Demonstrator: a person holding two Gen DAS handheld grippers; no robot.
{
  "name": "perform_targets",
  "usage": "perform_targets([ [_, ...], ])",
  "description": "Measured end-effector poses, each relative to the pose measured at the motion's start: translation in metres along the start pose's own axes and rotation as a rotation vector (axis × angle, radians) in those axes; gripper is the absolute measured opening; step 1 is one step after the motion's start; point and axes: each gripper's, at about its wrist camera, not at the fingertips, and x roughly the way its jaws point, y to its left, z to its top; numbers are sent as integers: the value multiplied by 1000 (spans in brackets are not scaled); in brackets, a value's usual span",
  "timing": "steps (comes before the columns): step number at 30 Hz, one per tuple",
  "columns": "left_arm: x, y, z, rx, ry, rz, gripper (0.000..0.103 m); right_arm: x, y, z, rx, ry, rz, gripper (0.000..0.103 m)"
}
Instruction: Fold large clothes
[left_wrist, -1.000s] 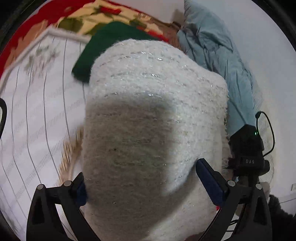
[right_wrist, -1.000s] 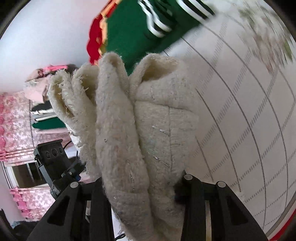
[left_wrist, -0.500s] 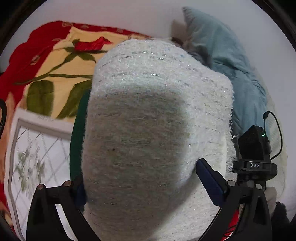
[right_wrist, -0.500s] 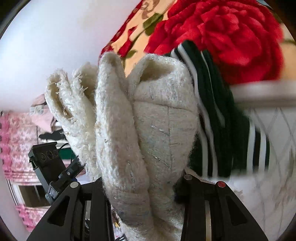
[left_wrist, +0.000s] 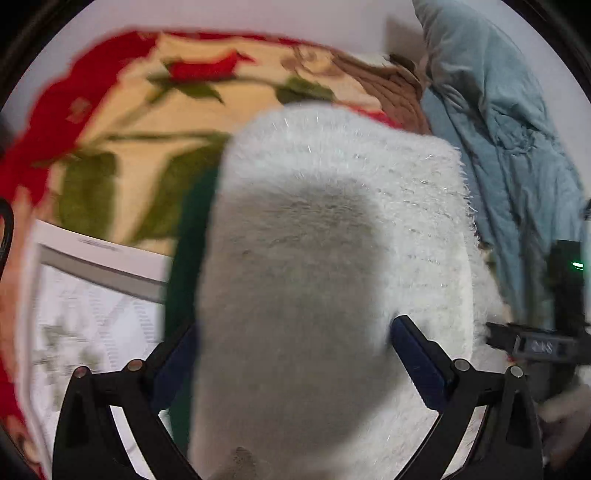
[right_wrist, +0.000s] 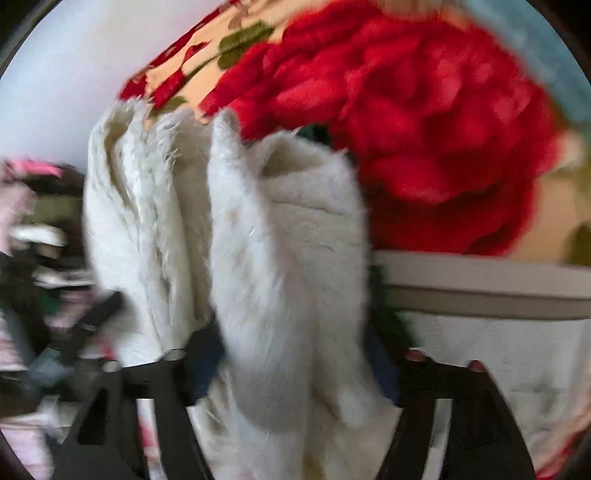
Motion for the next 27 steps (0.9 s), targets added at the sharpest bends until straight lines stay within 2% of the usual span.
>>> perform_targets([
  [2,-19,-1,-4,14,-41,81,102,-17,9,-19,-43,-61,-95,78],
  [3,-29,-2,-8,20,-62,120,102,-22,13,-26,-54,-82,-123,81],
  [4,-44,-5,-18,29,-91,162,102,-32,20,-36,-69,-114,-176,97],
  [5,-53,-6,-24,32,-109,183,102,-43,27,-48,-83,-148,-217,103],
  [8,-90,-13,-48,33,-167,230,102,-78,34,-88,-99,-207,-270,103],
  [11,-133,-24,-72,32,-216,244,102,-112,54,-127,-116,-249,-346,103],
  [18,-227,-58,-114,35,-254,241,102,-214,99,-230,-137,-363,-471,103],
  [27,-371,-90,-179,61,-346,240,102,-368,165,-367,-127,-523,-518,103],
])
